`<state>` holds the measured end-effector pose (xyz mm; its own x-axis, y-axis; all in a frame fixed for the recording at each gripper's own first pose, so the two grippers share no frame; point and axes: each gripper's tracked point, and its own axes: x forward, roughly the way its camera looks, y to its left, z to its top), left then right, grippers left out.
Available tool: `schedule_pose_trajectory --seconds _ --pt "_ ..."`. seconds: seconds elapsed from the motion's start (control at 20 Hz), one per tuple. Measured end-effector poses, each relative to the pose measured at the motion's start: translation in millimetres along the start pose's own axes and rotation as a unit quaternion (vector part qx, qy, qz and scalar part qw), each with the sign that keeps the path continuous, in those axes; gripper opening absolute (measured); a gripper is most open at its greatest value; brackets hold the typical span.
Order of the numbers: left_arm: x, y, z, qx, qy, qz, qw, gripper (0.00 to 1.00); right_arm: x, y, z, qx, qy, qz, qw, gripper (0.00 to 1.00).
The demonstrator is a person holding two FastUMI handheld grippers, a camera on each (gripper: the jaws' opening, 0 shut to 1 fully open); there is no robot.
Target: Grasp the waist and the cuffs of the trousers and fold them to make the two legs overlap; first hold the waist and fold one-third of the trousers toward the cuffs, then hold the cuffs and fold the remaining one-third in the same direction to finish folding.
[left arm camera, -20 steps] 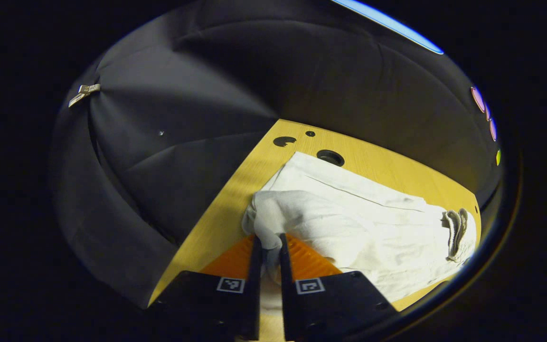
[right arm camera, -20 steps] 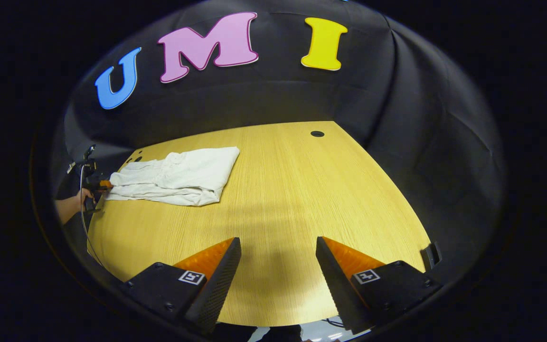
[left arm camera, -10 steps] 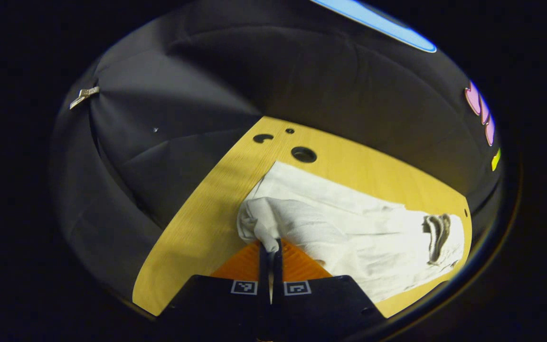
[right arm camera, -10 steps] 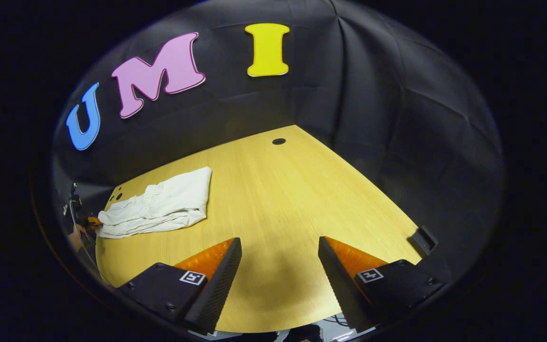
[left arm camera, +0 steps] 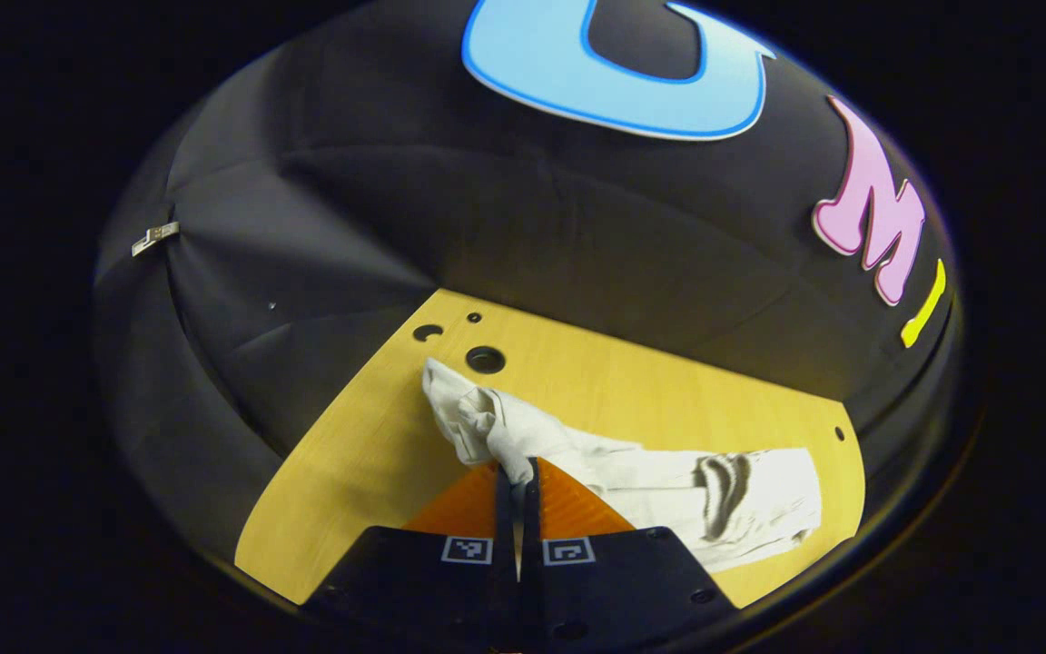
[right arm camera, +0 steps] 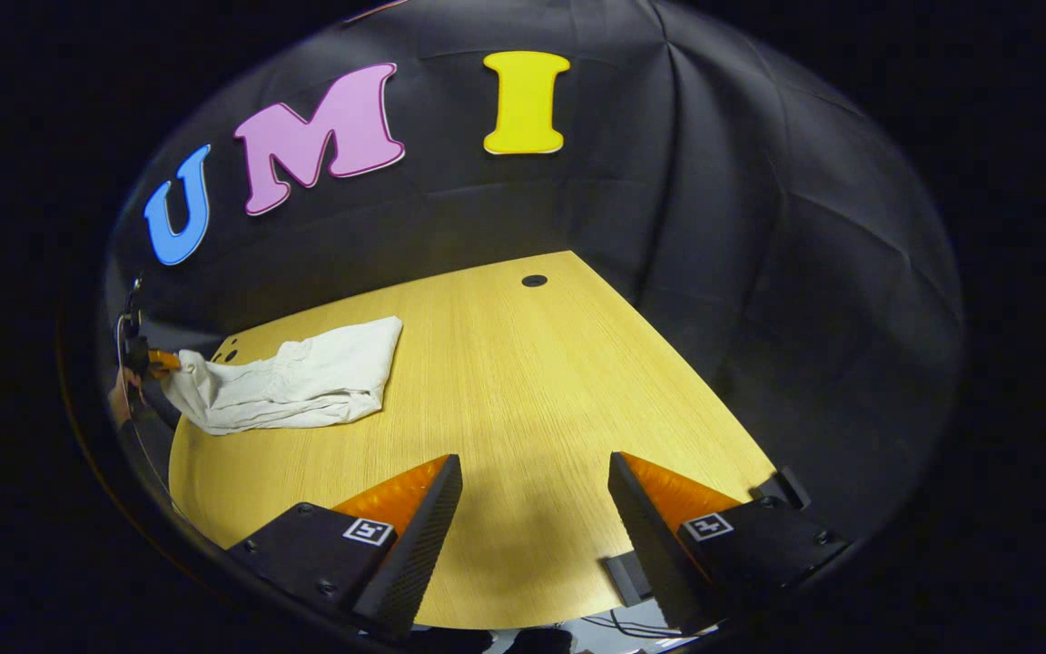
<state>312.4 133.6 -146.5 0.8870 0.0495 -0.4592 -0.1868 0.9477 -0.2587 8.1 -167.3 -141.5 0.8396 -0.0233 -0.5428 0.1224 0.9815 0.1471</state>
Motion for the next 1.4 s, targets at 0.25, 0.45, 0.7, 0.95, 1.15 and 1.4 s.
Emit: schedule_pose_trajectory --seconds 0.25,0.45,0.7,0.95,1.15,1.4 --pt "-21.6 -100.3 30.3 0.034 -0.022 -0.038 0.998 0.06 -1.1 2.4 3.2 -0.026 -0.017 0.032 0.999 0.99" --pt "-27.6 -198.2 34.9 0.072 -0.029 -0.071 0.994 0.06 -0.8 1.1 1.8 -0.036 -0.024 0.06 0.997 0.99" --pt "-27.5 -309.8 3.8 0.099 -0.011 -0.114 0.989 0.06 0.5 -16.4 0.7 -0.027 -0.023 0.082 0.996 0.99" --pt "-22.1 -404.3 -42.8 0.112 0.013 -0.15 0.982 0.06 6.5 -47.7 11.4 0.014 -0.025 0.096 0.995 0.99" --pt "-20.9 -451.4 -81.1 0.13 0.03 -0.164 0.977 0.06 6.7 -66.6 22.3 0.047 -0.03 0.109 0.992 0.99" --pt "-10.3 -464.5 -124.1 0.135 0.061 -0.126 0.981 0.08 1.0 -79.0 10.5 0.033 -0.02 0.113 0.993 0.99"
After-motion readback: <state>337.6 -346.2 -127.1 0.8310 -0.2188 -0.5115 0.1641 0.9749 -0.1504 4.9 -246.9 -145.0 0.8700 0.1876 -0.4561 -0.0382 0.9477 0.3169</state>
